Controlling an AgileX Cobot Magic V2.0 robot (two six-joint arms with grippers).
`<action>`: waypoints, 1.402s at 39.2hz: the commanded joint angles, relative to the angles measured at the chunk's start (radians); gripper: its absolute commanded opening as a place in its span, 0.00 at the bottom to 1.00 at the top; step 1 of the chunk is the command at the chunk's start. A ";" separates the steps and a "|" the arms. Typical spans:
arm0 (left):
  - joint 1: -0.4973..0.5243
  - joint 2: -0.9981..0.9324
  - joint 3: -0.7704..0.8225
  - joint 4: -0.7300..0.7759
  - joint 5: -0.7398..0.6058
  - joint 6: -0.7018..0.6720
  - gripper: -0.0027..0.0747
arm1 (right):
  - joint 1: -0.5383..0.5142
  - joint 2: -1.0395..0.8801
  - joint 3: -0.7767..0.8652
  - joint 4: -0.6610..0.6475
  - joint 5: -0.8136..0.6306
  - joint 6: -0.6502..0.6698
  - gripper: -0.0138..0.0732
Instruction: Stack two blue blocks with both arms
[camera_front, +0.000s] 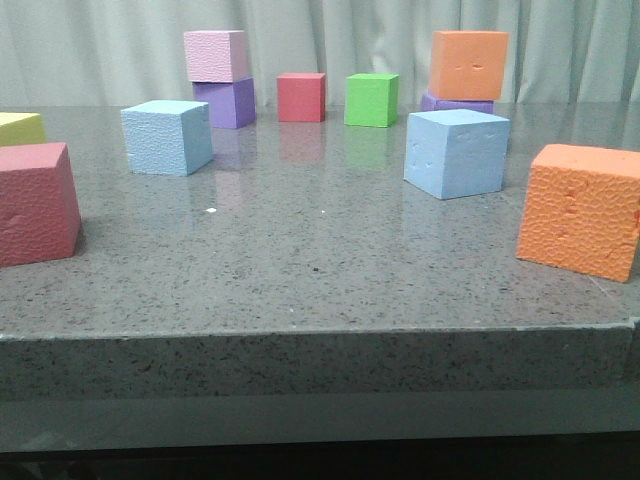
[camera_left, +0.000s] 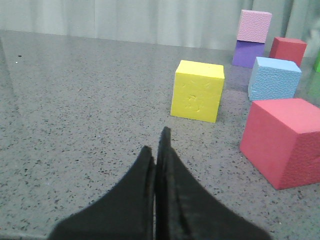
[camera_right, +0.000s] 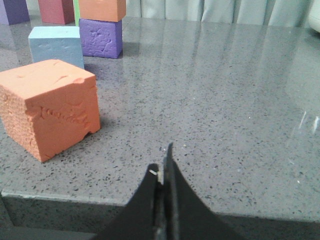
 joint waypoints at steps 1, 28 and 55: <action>0.002 -0.018 0.004 -0.008 -0.082 -0.009 0.01 | -0.005 -0.018 -0.005 -0.009 -0.076 -0.009 0.08; 0.002 -0.018 0.004 -0.008 -0.082 -0.009 0.01 | -0.005 -0.018 -0.005 -0.009 -0.076 -0.009 0.08; 0.002 -0.018 0.004 -0.008 -0.188 -0.009 0.01 | -0.005 -0.018 -0.005 -0.009 -0.098 -0.009 0.08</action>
